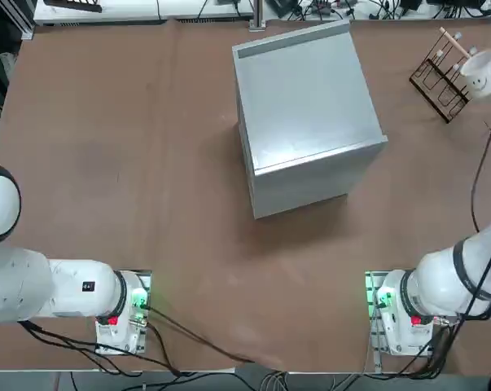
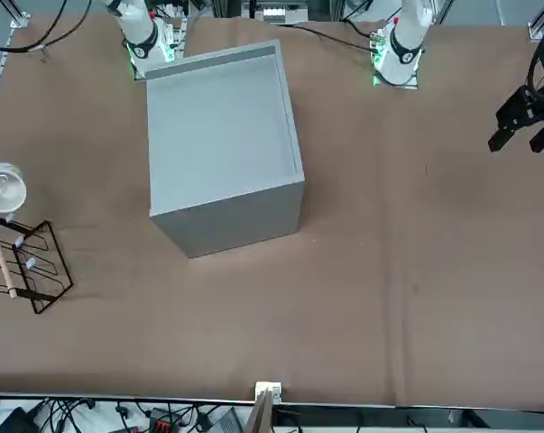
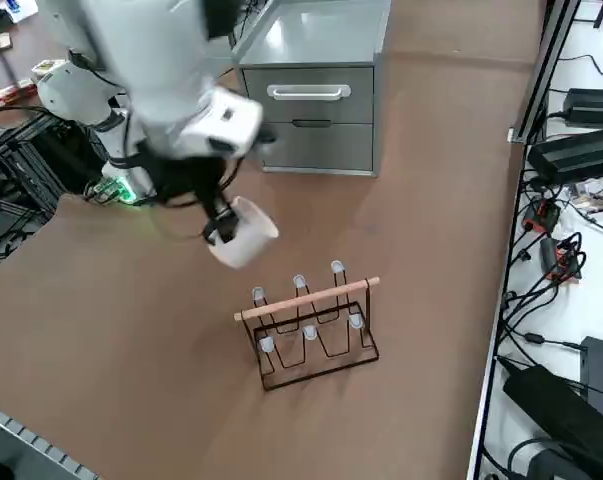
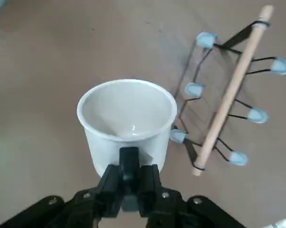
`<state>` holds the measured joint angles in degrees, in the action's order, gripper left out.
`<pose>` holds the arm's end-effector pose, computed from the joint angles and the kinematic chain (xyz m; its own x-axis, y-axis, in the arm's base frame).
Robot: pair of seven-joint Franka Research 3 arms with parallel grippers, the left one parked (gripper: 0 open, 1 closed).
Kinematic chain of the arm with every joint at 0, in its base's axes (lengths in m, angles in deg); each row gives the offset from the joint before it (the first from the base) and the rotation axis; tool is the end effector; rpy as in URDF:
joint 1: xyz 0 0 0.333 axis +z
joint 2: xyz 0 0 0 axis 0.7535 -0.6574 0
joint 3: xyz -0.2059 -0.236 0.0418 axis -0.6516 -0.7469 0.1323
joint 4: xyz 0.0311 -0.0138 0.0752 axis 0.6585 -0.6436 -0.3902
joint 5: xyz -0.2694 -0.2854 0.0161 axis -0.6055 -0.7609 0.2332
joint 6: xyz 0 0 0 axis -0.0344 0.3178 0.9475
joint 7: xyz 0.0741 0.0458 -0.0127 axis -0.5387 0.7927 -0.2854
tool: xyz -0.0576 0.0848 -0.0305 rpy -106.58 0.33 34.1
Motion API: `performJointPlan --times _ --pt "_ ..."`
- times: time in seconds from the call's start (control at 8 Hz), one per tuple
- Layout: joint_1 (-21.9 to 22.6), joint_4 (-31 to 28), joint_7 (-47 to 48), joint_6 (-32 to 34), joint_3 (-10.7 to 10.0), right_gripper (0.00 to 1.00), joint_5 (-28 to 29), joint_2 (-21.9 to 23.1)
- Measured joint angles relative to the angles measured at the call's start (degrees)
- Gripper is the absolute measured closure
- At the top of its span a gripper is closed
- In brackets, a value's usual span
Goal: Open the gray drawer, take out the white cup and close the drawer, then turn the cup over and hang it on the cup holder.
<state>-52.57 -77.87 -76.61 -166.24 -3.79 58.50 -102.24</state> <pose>0.5790 -0.2861 0.4904 0.5779 0.8126 -0.0750 0.8074 -0.5827 -0.0921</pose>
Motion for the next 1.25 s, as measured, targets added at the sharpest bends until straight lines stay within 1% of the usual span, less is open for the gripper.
performJointPlan --times 0.25,0.38,0.5,0.62,0.75,0.88,1.0,1.12,1.25 --pt "7.0 1.0 12.3 0.0 0.0 0.81 -9.0 0.0" --pt "9.8 1.0 17.4 0.0 0.0 0.81 -12.1 -0.1" --pt "11.2 1.0 20.9 0.0 0.0 0.81 -13.5 -0.2" --pt "11.6 1.0 23.2 0.0 0.0 0.81 -14.0 -0.4" --pt "12.0 1.0 26.2 -0.1 0.1 0.81 -15.9 -0.9" --pt "12.5 1.0 29.7 -0.3 1.4 0.81 -20.5 -1.2" --pt "12.4 0.9 33.9 -0.3 4.8 0.81 -26.5 -1.3" --pt "11.9 0.3 38.3 -0.2 8.8 0.81 -32.4 -1.2" --pt "11.5 -1.5 42.3 -0.3 12.2 0.81 -37.8 -0.6"
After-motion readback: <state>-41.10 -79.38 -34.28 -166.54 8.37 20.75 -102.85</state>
